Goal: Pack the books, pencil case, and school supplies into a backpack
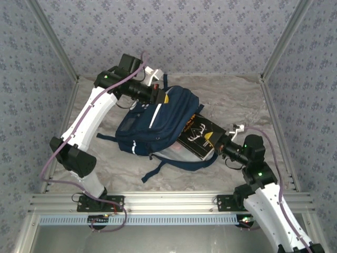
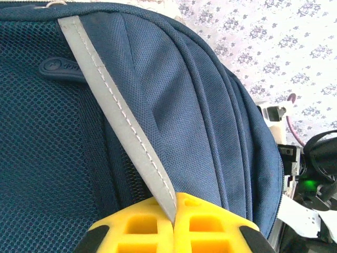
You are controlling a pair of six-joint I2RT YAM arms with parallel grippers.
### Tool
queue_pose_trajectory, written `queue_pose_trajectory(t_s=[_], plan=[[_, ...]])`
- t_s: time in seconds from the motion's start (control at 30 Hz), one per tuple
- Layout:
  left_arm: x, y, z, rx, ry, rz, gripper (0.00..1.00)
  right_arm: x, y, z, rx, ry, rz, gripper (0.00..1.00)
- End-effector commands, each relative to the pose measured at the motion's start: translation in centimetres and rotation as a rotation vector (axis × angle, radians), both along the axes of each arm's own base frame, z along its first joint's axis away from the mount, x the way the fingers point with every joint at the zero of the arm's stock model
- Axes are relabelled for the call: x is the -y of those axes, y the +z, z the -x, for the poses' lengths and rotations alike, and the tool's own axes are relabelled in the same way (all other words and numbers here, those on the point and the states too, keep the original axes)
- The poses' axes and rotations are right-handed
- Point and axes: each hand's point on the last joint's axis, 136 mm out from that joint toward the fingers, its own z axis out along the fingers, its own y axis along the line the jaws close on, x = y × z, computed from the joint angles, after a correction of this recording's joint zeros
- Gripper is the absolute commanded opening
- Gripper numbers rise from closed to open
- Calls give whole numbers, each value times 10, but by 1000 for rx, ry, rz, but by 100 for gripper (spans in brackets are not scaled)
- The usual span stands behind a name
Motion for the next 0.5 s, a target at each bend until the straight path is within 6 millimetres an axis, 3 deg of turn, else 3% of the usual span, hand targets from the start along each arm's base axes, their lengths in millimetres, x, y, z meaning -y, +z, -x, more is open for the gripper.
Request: queue_pose_trajectory(t_s=[0.0,0.47], plan=[[6,74,17,180,-102,186,0,-12,41,-2,133,39,-97,0],[6,83,22,180,-110,221,0,-77,8,-48,186,54,68,0]])
